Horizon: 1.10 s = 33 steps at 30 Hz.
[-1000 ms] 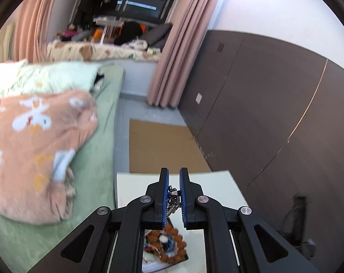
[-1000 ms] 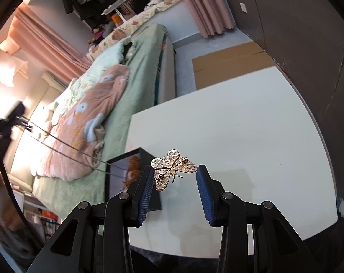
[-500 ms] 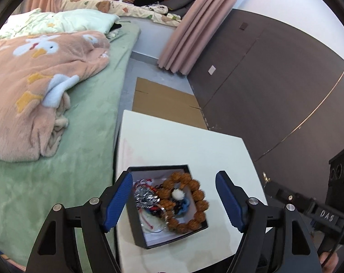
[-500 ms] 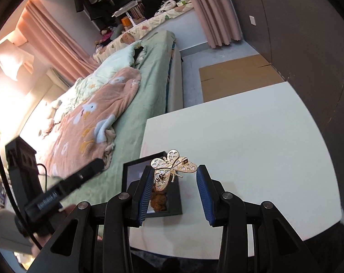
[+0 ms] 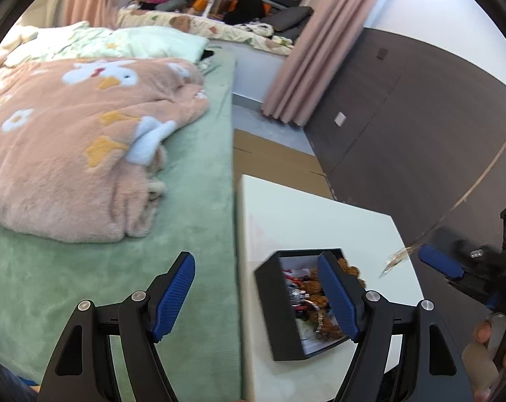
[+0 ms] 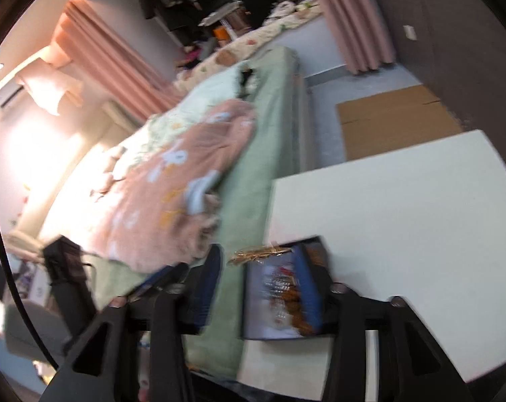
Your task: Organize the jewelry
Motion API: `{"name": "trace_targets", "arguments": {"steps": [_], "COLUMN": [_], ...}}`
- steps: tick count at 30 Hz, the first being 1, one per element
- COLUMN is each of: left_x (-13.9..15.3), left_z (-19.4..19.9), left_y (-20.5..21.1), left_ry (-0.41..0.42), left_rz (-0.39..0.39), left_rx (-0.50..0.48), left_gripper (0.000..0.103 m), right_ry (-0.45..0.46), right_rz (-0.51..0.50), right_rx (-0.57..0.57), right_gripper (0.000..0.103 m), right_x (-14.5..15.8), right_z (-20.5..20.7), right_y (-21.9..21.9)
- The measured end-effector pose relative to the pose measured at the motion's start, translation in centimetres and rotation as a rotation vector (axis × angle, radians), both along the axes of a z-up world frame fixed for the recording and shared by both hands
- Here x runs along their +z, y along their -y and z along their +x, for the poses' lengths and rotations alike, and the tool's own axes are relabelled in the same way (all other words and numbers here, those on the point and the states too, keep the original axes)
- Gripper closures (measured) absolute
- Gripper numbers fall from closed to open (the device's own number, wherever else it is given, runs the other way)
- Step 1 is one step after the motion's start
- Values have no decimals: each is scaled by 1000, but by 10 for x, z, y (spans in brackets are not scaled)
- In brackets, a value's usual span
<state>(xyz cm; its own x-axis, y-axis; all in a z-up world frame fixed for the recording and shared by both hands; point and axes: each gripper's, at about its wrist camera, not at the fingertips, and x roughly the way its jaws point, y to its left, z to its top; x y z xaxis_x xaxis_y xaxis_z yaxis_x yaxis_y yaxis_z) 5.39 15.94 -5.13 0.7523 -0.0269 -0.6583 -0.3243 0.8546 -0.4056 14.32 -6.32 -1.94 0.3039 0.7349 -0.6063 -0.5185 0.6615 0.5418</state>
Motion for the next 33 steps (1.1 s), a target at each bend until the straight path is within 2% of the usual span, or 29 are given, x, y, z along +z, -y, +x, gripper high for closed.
{"name": "trace_targets", "arguments": {"steps": [1, 2, 6, 14, 21, 23, 30, 33], "left_x": [0, 0, 3, 14, 30, 35, 42, 47], "left_z": [-2, -4, -8, -15, -21, -22, -29, -34], "left_y": [-4, -5, -5, 11, 44, 57, 90, 100], "left_ry": [3, 5, 14, 60, 117, 125, 114, 120], "left_rz": [-10, -13, -2, 22, 112, 139, 206, 242], "left_rx": [8, 13, 5, -26, -96, -126, -197, -218], "left_gripper": [27, 27, 27, 25, 23, 18, 16, 6], "right_ry": [5, 15, -8, 28, 53, 55, 89, 107], "right_rz": [7, 17, -15, -55, -115, -128, -159, -188], "right_rx": [-13, -28, -63, -129, -185, -214, -263, -264], "right_gripper": [14, 13, 12, 12, 12, 12, 12, 12], "right_x": [1, 2, 0, 18, 18, 16, 21, 23], "right_z": [-1, -3, -2, -8, -20, -24, -39, -47], "right_y": [0, 3, 12, 43, 83, 98, 134, 145]}}
